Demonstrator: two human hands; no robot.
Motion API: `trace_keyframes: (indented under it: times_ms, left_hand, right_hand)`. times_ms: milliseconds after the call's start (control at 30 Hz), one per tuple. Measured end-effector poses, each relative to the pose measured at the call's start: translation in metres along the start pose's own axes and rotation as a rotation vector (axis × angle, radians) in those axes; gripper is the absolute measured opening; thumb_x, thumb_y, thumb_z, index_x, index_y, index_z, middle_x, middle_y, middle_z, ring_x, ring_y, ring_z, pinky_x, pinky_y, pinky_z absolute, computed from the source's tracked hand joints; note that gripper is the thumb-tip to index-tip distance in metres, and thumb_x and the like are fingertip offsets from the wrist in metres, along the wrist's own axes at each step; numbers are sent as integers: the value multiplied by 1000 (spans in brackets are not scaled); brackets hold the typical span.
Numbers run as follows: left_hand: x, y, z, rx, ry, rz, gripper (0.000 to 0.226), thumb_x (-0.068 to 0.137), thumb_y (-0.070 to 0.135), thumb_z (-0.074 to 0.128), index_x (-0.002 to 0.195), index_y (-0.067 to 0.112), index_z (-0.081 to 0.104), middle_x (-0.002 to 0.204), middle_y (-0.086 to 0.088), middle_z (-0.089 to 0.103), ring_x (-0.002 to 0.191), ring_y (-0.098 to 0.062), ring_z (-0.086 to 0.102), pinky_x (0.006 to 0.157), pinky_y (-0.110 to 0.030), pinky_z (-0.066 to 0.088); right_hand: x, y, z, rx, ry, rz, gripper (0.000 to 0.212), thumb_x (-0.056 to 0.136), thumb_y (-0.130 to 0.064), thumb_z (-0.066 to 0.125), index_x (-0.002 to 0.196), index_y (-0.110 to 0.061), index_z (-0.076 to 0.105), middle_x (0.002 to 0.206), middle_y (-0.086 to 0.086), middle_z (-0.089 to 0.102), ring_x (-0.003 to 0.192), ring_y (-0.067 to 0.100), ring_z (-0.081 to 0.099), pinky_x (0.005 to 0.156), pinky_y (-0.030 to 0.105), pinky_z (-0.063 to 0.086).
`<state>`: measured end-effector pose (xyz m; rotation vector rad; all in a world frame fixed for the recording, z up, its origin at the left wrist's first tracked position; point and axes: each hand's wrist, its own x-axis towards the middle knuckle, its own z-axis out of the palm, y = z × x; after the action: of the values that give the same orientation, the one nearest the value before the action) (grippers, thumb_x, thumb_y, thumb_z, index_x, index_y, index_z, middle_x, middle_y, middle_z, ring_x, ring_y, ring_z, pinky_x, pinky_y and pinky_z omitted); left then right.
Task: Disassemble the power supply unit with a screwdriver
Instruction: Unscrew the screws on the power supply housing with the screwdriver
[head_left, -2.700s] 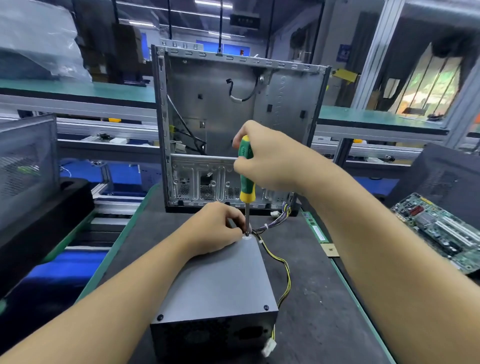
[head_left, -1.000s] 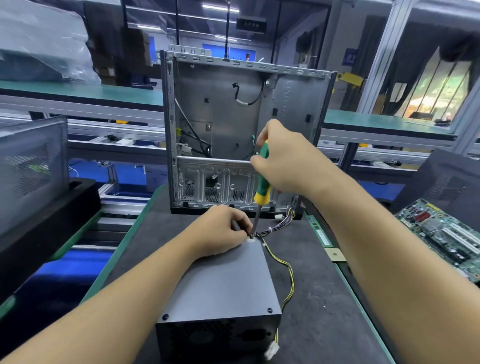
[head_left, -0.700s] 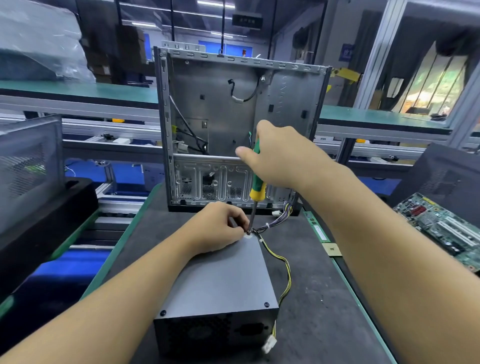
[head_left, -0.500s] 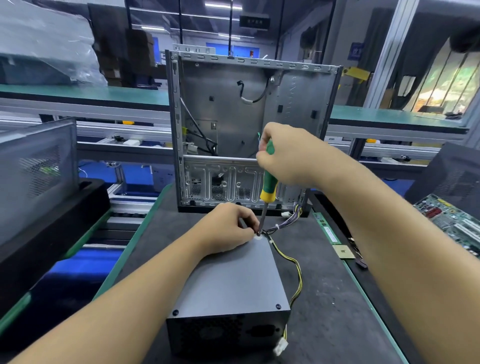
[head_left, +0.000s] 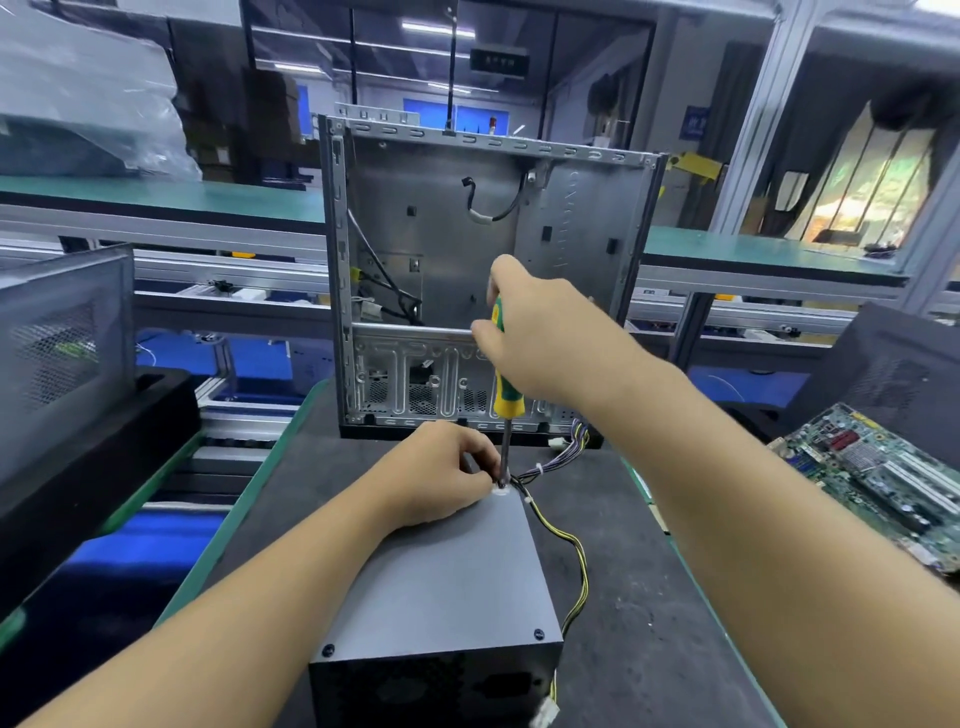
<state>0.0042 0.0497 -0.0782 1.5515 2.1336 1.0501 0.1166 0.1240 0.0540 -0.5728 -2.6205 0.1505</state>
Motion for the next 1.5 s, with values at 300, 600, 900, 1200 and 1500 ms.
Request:
trace_keyframes:
  times_ms: [300, 600, 900, 1200, 1500]
  left_hand:
    - [1, -2, 0, 11, 11, -3, 24, 75, 16, 57, 68, 36, 68, 64, 16, 66, 58, -1, 55, 61, -17, 47]
    - [1, -3, 0, 18, 1, -7, 21, 73, 18, 55, 70, 35, 68, 67, 12, 68, 60, -1, 57, 62, -19, 49]
    - [1, -2, -1, 13, 2, -21, 21, 74, 16, 56, 74, 31, 71, 71, 12, 70, 59, -1, 56, 61, -17, 47]
    - [2, -3, 0, 29, 0, -14, 29, 77, 14, 57, 80, 36, 76, 76, 7, 74, 73, -15, 67, 69, -29, 56]
    - [-2, 1, -1, 35, 4, -25, 24, 72, 19, 55, 77, 33, 74, 75, 6, 73, 75, -16, 68, 77, -38, 57]
  right_hand:
    - [-2, 6, -11, 104, -117, 74, 21, 95, -29, 51, 102, -11, 41, 79, 6, 55, 59, 20, 48, 51, 32, 35]
    - [-1, 3, -4, -87, -12, 78, 35, 102, -53, 37, 101, -18, 34, 72, -1, 38, 71, 30, 46, 56, 35, 29]
    - [4, 10, -20, 88, -162, 7, 19, 95, -25, 53, 112, -20, 48, 90, 0, 60, 73, 21, 60, 61, 33, 47]
    - [5, 7, -11, -75, -54, 69, 36, 97, -53, 45, 97, -17, 46, 89, 3, 51, 82, 29, 49, 62, 35, 36]
    - [6, 5, -18, -26, -173, -38, 22, 100, -33, 47, 114, -17, 48, 97, 3, 61, 68, 21, 60, 55, 31, 40]
